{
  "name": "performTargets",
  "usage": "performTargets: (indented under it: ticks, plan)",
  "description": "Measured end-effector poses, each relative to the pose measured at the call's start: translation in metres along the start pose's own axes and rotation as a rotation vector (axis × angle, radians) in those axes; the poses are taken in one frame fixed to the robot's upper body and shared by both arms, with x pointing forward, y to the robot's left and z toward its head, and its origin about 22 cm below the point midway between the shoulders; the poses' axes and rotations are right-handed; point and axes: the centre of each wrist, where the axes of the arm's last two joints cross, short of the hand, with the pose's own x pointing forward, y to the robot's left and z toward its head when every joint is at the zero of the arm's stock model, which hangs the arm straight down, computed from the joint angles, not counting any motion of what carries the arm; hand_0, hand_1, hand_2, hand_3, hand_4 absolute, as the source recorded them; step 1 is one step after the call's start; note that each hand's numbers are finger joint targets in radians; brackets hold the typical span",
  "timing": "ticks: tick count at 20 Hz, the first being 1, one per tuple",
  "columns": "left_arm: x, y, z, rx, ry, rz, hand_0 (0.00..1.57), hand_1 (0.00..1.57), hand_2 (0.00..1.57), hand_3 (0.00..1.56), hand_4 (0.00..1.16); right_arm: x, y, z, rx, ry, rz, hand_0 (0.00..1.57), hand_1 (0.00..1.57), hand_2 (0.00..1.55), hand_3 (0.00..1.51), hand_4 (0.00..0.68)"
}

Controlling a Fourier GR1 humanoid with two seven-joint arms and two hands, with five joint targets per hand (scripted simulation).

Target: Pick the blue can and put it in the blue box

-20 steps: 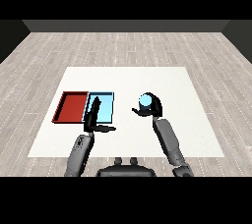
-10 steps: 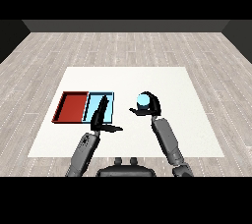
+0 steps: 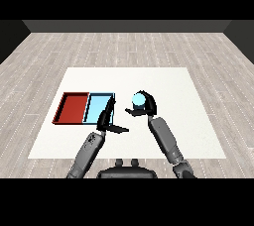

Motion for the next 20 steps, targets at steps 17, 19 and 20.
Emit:
performTargets:
  ticks: [17,19,20]
  plan:
    - [-0.033,-0.035,-0.019,-0.022,0.090,0.036,0.00,0.00,0.00,0.00,0.00,0.010,0.027,0.003,0.054,-0.007,-0.054,1.44,1.44,1.46,1.37,0.553]
    - [-0.036,-0.041,-0.016,-0.022,0.097,0.039,0.00,0.00,0.00,0.00,0.00,0.007,0.026,0.007,0.063,-0.004,-0.057,1.43,1.43,1.46,1.37,0.551]
    - [-0.037,-0.042,-0.019,-0.019,0.101,0.042,0.00,0.00,0.00,0.00,0.00,0.006,0.026,0.005,0.066,-0.005,-0.063,1.45,1.45,1.46,1.37,0.555]
